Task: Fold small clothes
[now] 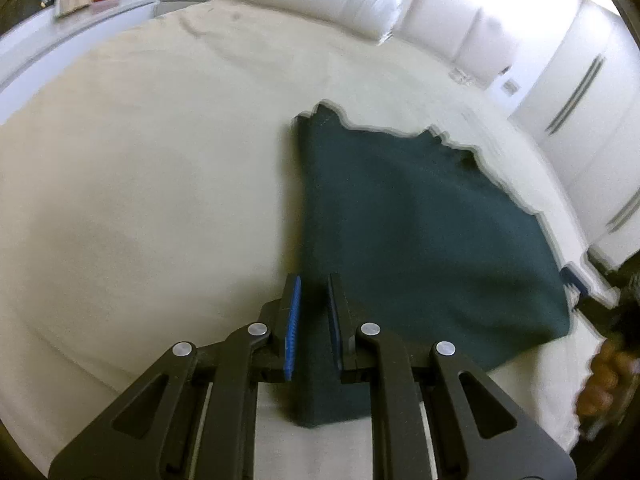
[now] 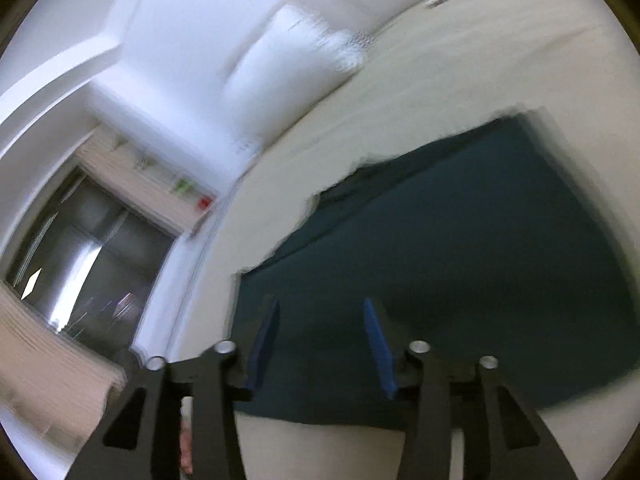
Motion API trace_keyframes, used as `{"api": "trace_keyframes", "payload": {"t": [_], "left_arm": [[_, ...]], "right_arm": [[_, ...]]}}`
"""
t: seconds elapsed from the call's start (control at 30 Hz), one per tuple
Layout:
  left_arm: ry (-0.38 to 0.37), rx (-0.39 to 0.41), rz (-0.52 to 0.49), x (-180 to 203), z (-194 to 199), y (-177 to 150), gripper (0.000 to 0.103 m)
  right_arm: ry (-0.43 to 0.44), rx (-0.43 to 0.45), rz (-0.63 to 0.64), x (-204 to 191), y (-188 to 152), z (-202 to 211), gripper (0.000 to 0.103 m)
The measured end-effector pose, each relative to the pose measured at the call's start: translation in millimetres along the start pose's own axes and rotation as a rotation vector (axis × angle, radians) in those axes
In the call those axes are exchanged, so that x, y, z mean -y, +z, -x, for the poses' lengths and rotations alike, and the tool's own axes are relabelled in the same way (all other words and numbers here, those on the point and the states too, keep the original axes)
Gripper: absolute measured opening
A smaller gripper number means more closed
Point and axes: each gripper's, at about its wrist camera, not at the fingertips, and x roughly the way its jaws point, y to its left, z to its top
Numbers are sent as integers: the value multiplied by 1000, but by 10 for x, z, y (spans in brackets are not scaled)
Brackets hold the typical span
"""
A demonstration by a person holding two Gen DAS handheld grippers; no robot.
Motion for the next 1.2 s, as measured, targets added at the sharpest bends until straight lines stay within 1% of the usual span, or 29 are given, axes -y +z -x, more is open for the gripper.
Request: {"api": "trace_keyframes", "payload": {"t": [0.03, 0.07, 0.13, 0.17, 0.2, 0.23, 0.27, 0.33, 0.43, 0.47, 0.5, 0.53, 0.6, 0.63, 0.67, 0.7, 0.73, 0.77, 0.83, 0.9, 0.97, 1.0, 1.03, 1.07, 1.1, 1.17, 1.2], "left_arm": [[30, -20, -9, 16, -70, -5, 18], [53, -20, -23, 43, -105, -4, 21], [100, -6, -62, 107, -111, -25, 25], [115, -6, -75, 121, -115, -42, 27], [131, -7, -91, 148, -126, -39, 28], [143, -6, -103, 165, -118, -51, 29], [147, -5, -110, 169, -120, -55, 29], [148, 1, -118, 164, -126, -69, 30], [135, 4, -109, 142, -124, -70, 30], [133, 3, -111, 144, -129, -65, 31], [134, 3, -114, 156, -136, -59, 31], [134, 3, -116, 159, -138, -56, 31], [134, 2, -116, 167, -159, -39, 31], [135, 2, -114, 169, -159, -33, 32], [137, 2, -112, 167, -156, -27, 44], [145, 3, -110, 168, -149, -23, 53], [155, 1, -116, 177, -139, -30, 67], [163, -2, -124, 189, -133, -40, 70], [182, -11, -138, 208, -115, -69, 70], [173, -7, -123, 183, -71, -78, 70], [130, -8, -76, 116, -10, -82, 70], [79, -16, -38, 62, 9, -86, 70], [2, -27, 26, -23, 24, -101, 71], [-54, -32, 96, -110, 43, -129, 70], [-76, -30, 131, -152, 61, -145, 70], [-123, -30, 202, -214, 104, -198, 70], [-146, -34, 240, -236, 119, -225, 70]], "right_arm": [[30, -37, 17, -51, -16, -205, 54], [38, -92, 24, -40, -62, -457, 59], [-12, -179, 3, 85, -131, -752, 59], [-38, -202, 0, 154, -169, -830, 54], [-51, -186, 13, 255, -173, -816, 35], [-37, -180, -3, 332, -155, -766, 28], [-19, -158, -53, 466, -136, -646, 23], [-37, -78, -120, 660, -103, -362, 23], [-158, 73, -202, 894, -111, 230, 24], [-206, 110, -213, 923, -116, 393, 29], [-234, 146, -213, 952, -128, 560, 37], [-245, 177, -206, 944, -141, 683, 40], [-254, 201, -184, 858, -192, 815, 56], [-252, 203, -170, 830, -201, 843, 57], [-247, 200, -153, 783, -214, 846, 58], [-241, 192, -125, 725, -213, 842, 60], [-238, 187, -108, 664, -205, 794, 61], [-235, 181, -91, 609, -191, 749, 62], [-218, 161, -53, 479, -227, 657, 62], [-200, 138, -6, 244, -308, 493, 64], [-188, 123, 31, 148, -334, 435, 66], [-176, 119, 53, 82, -355, 413, 68], [-170, 119, 65, 47, -363, 400, 69], [-161, 122, 73, 11, -367, 370, 74], [-146, 121, 80, -40, -365, 327, 80], [-128, 98, 85, -68, -344, 263, 84], [-121, 86, 92, -76, -351, 286, 84]]}}
